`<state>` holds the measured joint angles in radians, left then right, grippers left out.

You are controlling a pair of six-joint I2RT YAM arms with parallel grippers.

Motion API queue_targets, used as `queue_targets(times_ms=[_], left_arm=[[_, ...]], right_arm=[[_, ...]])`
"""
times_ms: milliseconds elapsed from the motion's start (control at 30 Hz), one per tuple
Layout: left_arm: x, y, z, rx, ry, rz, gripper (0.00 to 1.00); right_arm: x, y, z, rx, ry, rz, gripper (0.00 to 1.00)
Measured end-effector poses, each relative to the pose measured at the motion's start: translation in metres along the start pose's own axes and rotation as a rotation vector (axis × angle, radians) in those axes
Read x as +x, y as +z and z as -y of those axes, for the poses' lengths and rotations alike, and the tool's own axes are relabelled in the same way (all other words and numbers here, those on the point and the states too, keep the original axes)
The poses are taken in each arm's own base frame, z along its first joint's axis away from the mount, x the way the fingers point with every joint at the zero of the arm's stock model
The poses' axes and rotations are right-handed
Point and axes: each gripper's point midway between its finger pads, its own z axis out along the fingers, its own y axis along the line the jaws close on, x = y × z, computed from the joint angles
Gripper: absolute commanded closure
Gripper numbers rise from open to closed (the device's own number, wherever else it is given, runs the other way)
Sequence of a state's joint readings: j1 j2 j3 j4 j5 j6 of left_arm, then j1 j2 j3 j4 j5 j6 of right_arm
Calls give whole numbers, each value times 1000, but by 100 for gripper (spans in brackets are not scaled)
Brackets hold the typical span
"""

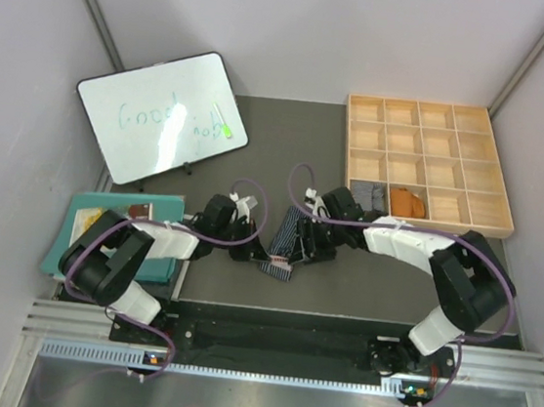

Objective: Roll the underwear
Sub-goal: Roll the underwear to the center of the board.

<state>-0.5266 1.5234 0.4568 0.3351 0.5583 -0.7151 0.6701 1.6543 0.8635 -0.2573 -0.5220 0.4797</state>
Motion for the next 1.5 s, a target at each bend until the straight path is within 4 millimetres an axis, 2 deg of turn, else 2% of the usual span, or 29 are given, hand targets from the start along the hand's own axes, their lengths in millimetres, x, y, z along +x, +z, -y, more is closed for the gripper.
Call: queue_targets(times_ms=[67,167,233,300,367,533,667,867,1033,1267,1500], left_arm=[[4,-3,-1,-35,-32,-42,100],[12,-8,-2,-85,-82,-112,100],[19,-12,-3,-108,-107,-159,100],[26,-17,-3,-127,-123,-204,100],[31,-19,-4,-144,-135,-246,100],[39,-20,-4,-161,-157,-340,100],[47,-21,-3,-149,-177,-396,100],[57,-24,-3,-134,-200,-448,100],[62,-28,-4,-140,-205,-476,100],[62,-29,-4,-138,-203,-490,100],[62,-29,-4,-134,-201,-490,100]], right_arm=[[-4,-12,-5,29,-45,44,40],[-9,-28,-26,94,-197,148,39],[-4,-33,-49,114,-328,217,39],[9,-33,-67,130,-450,271,39],[22,-29,-78,142,-545,305,39],[53,-9,-87,227,-785,354,39],[61,5,-92,301,-913,400,39],[78,28,-86,411,-1063,391,41],[76,38,-75,484,-1096,386,55],[73,42,-66,534,-1108,388,69],[71,46,-67,532,-1110,397,100]])
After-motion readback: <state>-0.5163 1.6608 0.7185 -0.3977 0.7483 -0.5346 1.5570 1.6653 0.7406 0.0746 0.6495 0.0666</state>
